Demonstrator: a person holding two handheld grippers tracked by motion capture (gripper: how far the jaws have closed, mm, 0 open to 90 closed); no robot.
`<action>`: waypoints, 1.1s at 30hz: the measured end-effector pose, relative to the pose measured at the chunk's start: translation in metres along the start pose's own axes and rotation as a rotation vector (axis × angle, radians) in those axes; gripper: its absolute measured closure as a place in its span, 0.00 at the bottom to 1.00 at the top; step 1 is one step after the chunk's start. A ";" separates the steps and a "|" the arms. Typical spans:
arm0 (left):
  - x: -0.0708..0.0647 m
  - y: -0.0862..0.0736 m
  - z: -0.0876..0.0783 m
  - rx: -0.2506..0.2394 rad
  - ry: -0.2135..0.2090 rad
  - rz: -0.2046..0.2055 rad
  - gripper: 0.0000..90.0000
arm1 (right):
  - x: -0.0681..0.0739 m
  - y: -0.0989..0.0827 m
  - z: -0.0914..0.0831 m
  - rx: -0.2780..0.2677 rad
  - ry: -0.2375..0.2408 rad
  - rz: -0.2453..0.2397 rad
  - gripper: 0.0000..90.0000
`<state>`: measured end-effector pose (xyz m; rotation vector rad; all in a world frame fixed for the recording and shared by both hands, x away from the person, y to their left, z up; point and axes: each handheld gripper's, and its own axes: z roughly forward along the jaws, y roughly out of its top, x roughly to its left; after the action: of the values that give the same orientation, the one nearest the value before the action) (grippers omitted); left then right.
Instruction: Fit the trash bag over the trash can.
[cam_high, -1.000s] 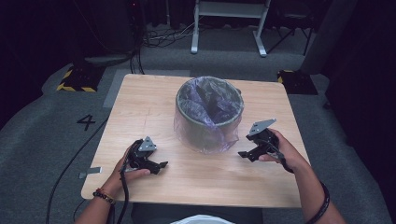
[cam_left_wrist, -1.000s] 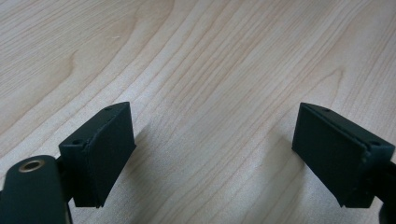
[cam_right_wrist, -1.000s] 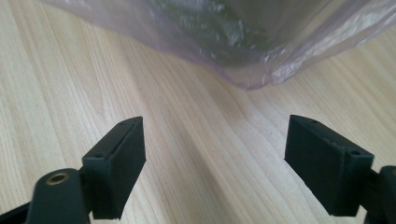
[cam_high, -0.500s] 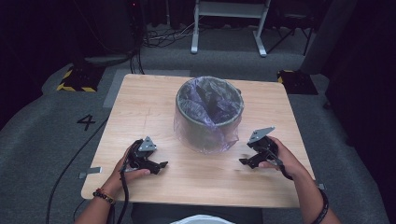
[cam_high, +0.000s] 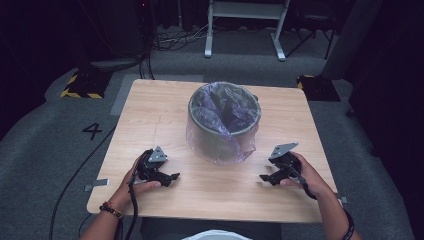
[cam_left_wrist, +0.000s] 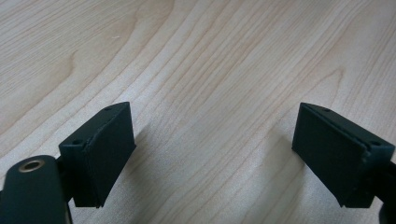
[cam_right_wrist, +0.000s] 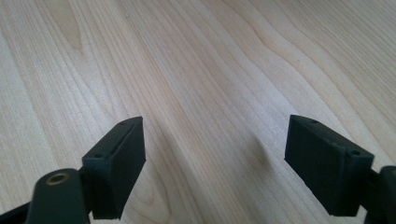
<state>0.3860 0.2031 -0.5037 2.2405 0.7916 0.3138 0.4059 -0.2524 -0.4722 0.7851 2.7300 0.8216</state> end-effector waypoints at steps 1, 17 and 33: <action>0.000 0.000 0.000 0.000 0.000 0.000 0.14 | 0.000 -0.001 0.000 -0.003 0.001 0.001 0.23; 0.000 0.000 0.000 0.000 0.000 0.000 0.14 | 0.006 -0.015 0.000 -0.049 -0.069 -0.009 0.23; 0.000 0.000 0.000 0.000 0.000 0.000 0.14 | 0.002 -0.041 -0.008 -0.093 -0.081 0.050 0.23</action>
<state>0.3860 0.2030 -0.5037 2.2406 0.7917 0.3142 0.3841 -0.2835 -0.4887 0.8504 2.5906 0.8997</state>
